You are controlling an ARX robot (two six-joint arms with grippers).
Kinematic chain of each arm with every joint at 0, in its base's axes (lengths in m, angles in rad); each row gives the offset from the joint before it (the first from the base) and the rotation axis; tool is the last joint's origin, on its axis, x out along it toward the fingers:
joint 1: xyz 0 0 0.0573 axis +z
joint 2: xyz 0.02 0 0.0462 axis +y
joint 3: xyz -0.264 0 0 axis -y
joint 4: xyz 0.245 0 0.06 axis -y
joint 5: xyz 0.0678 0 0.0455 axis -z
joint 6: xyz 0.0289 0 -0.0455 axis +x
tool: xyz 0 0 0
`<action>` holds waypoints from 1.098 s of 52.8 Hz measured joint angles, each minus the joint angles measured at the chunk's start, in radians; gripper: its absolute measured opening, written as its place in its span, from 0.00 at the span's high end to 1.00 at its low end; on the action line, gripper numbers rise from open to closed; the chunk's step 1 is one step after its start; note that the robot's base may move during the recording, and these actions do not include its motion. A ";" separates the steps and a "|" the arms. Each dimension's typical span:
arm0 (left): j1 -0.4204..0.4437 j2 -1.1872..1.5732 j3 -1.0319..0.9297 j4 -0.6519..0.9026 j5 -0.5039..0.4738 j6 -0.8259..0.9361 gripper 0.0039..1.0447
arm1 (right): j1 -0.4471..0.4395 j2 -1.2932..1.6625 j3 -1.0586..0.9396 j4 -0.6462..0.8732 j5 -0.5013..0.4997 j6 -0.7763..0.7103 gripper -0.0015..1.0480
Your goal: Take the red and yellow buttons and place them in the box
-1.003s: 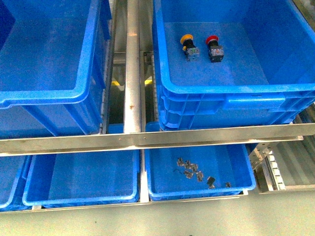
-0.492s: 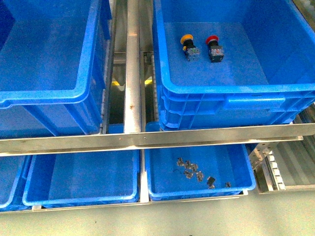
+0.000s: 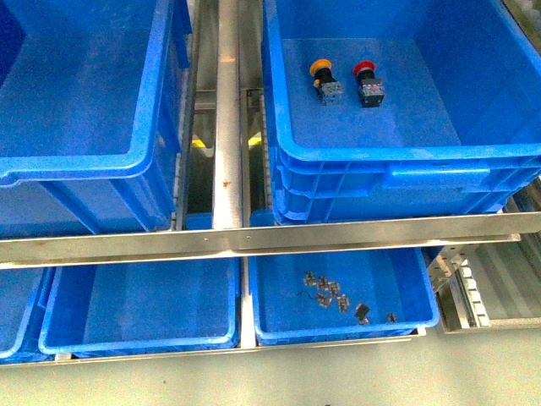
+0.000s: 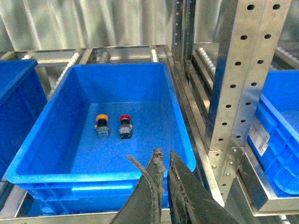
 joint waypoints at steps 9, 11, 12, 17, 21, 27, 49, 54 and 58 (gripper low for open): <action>0.000 0.000 0.000 0.000 0.000 0.000 0.07 | 0.000 -0.050 0.000 -0.050 0.000 0.000 0.96; 0.000 0.000 0.000 0.000 0.000 0.000 0.07 | 0.000 -0.061 0.000 -0.061 0.000 0.000 0.96; 0.000 0.000 0.000 0.000 0.000 0.000 0.07 | 0.000 -0.063 0.000 -0.063 0.000 0.000 0.96; 0.000 0.000 0.000 0.000 0.000 0.000 0.07 | 0.000 -0.090 0.000 -0.090 0.000 0.000 0.96; 0.000 0.000 0.000 0.000 0.000 0.000 0.07 | 0.000 -0.159 0.001 -0.180 0.000 0.000 0.96; 0.000 0.000 0.000 0.000 0.000 0.000 0.07 | 0.000 -0.272 0.001 -0.276 -0.002 0.000 0.96; 0.000 0.000 0.000 0.000 0.000 0.000 0.07 | 0.000 -0.275 0.001 -0.280 -0.001 0.000 0.96; 0.000 0.000 0.000 0.000 0.000 0.000 0.07 | 0.000 -0.275 0.001 -0.280 -0.001 0.000 0.96; 0.000 0.000 0.000 0.000 0.000 0.000 0.07 | 0.000 -0.275 0.001 -0.280 -0.001 -0.002 0.84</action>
